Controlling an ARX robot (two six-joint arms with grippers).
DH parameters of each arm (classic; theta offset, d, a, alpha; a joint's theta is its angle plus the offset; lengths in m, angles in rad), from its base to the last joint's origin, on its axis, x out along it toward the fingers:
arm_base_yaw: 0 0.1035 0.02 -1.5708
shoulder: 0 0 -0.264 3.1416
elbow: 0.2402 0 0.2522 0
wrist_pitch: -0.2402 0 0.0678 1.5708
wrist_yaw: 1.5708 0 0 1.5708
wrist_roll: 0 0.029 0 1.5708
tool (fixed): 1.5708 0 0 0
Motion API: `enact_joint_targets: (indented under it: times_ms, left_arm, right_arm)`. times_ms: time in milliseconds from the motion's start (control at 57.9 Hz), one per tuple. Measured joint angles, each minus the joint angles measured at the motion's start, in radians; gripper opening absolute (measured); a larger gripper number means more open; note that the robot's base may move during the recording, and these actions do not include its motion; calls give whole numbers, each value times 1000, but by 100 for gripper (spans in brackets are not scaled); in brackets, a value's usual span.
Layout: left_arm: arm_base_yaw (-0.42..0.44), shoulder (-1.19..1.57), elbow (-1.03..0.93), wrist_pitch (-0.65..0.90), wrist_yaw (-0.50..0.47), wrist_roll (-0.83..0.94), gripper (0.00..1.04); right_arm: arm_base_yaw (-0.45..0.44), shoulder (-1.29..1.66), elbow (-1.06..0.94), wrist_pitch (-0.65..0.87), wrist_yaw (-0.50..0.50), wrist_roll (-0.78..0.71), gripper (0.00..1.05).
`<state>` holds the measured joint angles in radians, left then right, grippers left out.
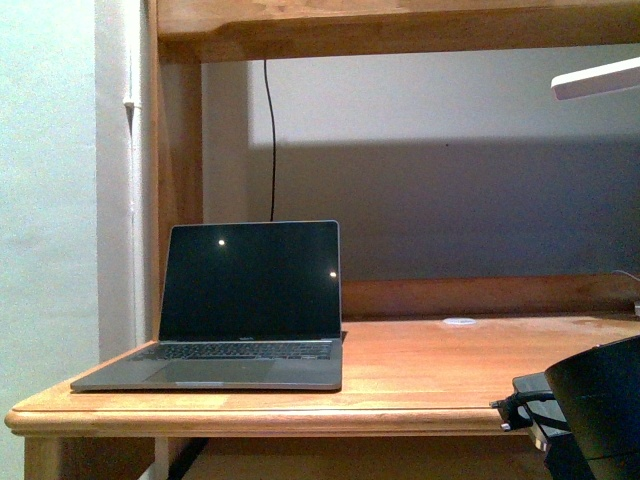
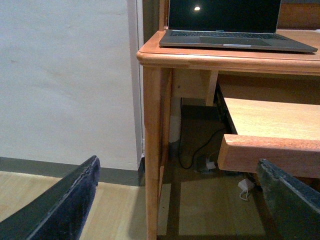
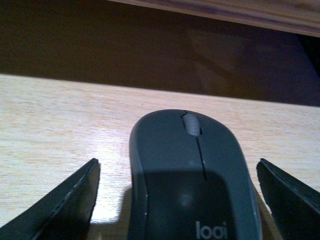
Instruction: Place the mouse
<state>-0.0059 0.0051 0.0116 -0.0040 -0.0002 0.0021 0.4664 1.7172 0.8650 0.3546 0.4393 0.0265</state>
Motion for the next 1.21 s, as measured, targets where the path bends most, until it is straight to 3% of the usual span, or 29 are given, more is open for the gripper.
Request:
enact_joint_targets:
  times_ms: [173,276,501,656,1001,1208]
  left_arm:
    - [0,0,0,0,0,0,97]
    - [0,0,0,0,0,0,97]
    - [0,0,0,0,0,0,97]
    - [0,0,0,0,0,0,97]
    - [0,0,0,0,0,0,97]
    - [0,0,0,0,0,0,97]
  right_arm:
    - [0,-9,-4,-5,-24,12,66]
    - [-13,-61,-30,-27,-32,11,58]
    - [-85,-282,-70,-120,-60,-15,57]
    - [-73,-345,-15,-182,-78,-15,57]
    - [105,-44,397,-245,21,-2,57]
    - [133,207,695,-283,93,-46,57]
